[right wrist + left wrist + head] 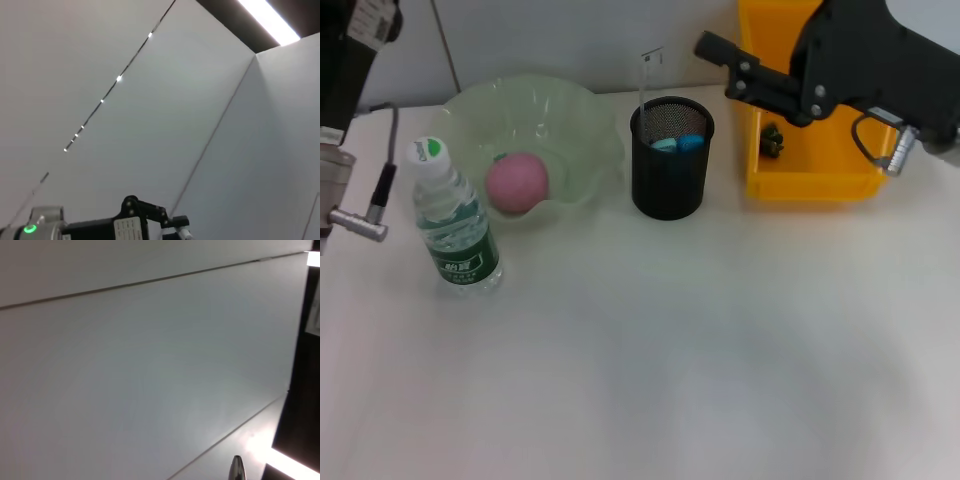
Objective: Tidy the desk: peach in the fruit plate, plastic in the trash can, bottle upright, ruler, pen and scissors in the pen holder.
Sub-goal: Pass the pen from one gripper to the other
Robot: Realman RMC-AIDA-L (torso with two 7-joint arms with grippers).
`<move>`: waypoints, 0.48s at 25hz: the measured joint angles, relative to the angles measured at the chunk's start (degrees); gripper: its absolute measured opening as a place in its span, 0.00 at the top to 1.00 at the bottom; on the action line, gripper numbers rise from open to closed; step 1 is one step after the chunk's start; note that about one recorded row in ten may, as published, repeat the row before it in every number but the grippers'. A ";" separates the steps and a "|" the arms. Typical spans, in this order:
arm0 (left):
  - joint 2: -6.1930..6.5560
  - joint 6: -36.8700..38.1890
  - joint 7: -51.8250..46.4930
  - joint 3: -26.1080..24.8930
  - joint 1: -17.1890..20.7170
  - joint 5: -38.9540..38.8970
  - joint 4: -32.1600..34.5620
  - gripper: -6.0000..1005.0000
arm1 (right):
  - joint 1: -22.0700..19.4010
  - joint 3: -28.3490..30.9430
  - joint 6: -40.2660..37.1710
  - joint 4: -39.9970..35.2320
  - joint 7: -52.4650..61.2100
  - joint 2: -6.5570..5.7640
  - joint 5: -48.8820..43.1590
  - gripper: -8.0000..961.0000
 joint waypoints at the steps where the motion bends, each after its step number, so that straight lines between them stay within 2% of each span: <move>1: -0.01 -1.00 0.14 0.61 -0.21 -0.40 0.14 0.85 | 0.38 -0.16 1.01 0.17 -0.95 0.00 0.00 0.26; 12: -0.05 -4.67 1.79 3.46 -1.66 -0.60 0.50 0.85 | 1.98 -6.38 10.03 0.00 -5.11 0.01 0.10 0.26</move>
